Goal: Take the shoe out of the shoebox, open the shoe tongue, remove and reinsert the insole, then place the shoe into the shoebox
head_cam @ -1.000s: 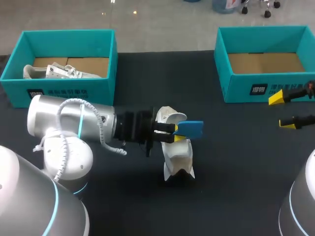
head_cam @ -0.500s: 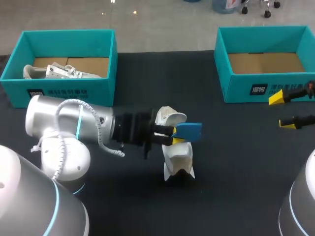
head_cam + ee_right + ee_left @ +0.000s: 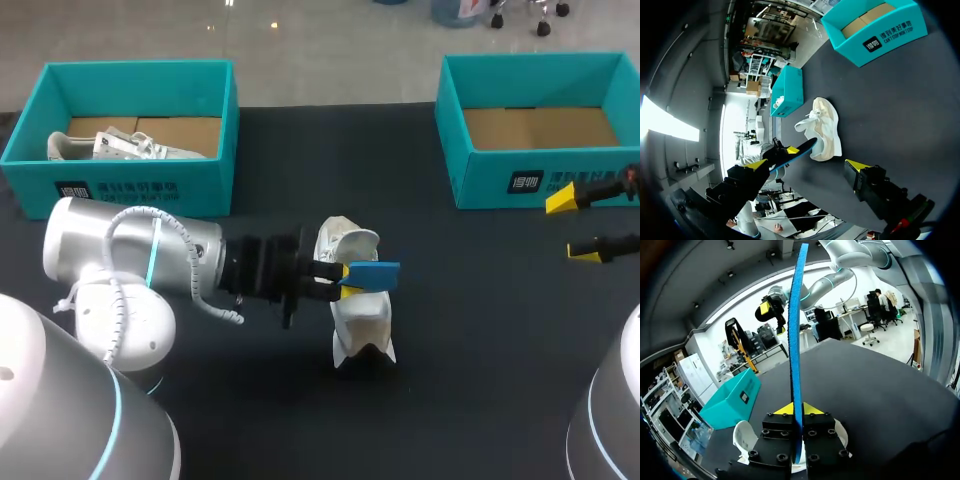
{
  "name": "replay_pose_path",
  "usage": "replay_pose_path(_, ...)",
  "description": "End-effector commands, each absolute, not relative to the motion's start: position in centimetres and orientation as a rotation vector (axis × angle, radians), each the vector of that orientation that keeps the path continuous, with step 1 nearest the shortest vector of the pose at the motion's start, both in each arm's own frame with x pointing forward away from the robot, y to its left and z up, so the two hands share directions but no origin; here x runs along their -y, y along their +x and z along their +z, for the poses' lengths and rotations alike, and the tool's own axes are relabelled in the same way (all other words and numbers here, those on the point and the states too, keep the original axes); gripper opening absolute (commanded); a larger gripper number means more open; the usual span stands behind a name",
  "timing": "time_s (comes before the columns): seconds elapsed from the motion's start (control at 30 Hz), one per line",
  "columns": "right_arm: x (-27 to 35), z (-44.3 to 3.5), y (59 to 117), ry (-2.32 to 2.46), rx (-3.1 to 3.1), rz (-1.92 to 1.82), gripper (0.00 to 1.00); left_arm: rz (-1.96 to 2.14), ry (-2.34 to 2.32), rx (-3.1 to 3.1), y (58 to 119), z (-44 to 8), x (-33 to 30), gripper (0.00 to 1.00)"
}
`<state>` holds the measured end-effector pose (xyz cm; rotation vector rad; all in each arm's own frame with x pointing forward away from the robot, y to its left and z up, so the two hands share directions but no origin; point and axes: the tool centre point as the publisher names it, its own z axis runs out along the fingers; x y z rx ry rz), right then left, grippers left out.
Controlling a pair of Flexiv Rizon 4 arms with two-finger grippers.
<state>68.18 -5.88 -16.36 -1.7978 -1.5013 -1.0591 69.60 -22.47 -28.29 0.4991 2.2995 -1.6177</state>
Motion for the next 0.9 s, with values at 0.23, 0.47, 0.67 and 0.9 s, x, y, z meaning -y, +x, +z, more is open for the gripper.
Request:
replay_pose_path(0.23, 5.8, -16.4, 68.1, -1.801, 1.501, -1.056, 1.00, -1.634, 0.486, -2.300, 70.3, -29.8, 23.1, 0.00)
replay_pose_path(0.47, 5.8, -16.4, 68.1, -1.801, 1.501, -1.056, 1.00, -1.594, 0.494, -2.291, 70.9, -30.3, 23.1, 0.00)
replay_pose_path(0.67, 5.8, -16.4, 68.1, -1.801, 1.501, -1.056, 1.00, -1.593, 0.544, -2.263, 71.1, -30.6, 23.4, 0.00)
replay_pose_path(0.9, 5.8, -16.4, 68.1, -1.801, 1.501, -1.056, 1.00, -1.571, 0.526, -2.301, 71.3, -30.7, 23.4, 0.00)
